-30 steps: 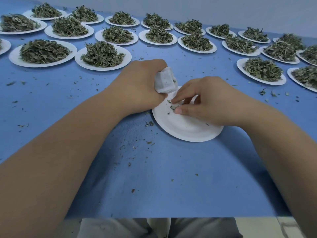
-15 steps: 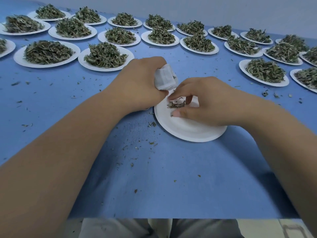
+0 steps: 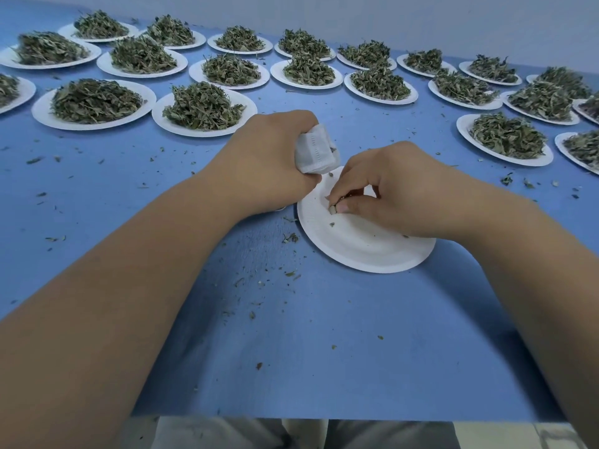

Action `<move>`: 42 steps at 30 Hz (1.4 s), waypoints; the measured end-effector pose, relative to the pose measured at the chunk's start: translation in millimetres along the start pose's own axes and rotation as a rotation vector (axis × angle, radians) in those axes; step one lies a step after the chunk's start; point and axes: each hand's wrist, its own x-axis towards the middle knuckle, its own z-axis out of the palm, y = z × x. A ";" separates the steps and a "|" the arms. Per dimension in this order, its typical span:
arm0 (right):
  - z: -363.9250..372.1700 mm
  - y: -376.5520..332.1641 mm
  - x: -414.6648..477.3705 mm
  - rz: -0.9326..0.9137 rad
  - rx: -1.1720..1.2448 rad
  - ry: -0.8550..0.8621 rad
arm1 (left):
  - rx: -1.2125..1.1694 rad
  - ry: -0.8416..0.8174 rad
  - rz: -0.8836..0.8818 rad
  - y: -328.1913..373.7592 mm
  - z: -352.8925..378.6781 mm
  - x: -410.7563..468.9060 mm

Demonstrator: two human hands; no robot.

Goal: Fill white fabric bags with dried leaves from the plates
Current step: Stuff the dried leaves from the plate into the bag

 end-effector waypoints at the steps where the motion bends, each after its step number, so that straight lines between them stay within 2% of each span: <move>1: -0.8 1.3 -1.7 0.008 0.009 0.021 | 0.002 0.000 0.004 -0.1 -0.1 -0.1; 6: -16.0 4.2 -8.5 0.106 0.110 0.339 | 0.023 0.002 0.037 -1.0 1.0 0.0; 9: -21.2 -3.4 -3.3 0.120 0.127 0.427 | 0.047 0.009 0.055 -0.5 3.6 0.8; 14: -14.5 -19.4 14.1 0.080 0.182 0.294 | 0.039 0.026 0.079 -1.3 6.7 0.5; 18: -9.9 -17.8 20.3 0.124 0.351 0.398 | 0.031 0.029 0.082 -4.0 7.7 0.8; 23: -6.0 -16.1 14.3 0.132 0.343 0.467 | 0.026 0.022 0.098 -2.7 8.7 1.2; 25: -3.4 -17.5 10.9 0.113 0.388 0.431 | 0.003 0.030 0.090 -2.7 8.1 1.1; 29: -4.2 -15.5 5.6 0.076 0.291 0.302 | -0.019 0.054 0.080 -4.7 7.2 2.5; 32: -7.9 -17.0 0.5 0.081 0.364 0.224 | -0.027 0.069 0.066 -4.2 6.8 2.3; 36: -14.5 -17.0 -2.8 0.145 0.457 0.473 | -0.065 0.083 0.029 -3.9 3.8 2.0; 37: -15.1 -16.9 -2.8 0.151 0.456 0.479 | -0.081 0.092 0.024 -3.1 3.6 1.9; 41: -6.0 -20.5 -2.2 0.109 0.398 0.187 | -0.103 0.109 0.057 1.3 7.9 0.3; 42: -4.7 -21.0 -2.1 0.097 0.380 0.174 | -0.106 0.113 0.058 1.7 8.3 0.2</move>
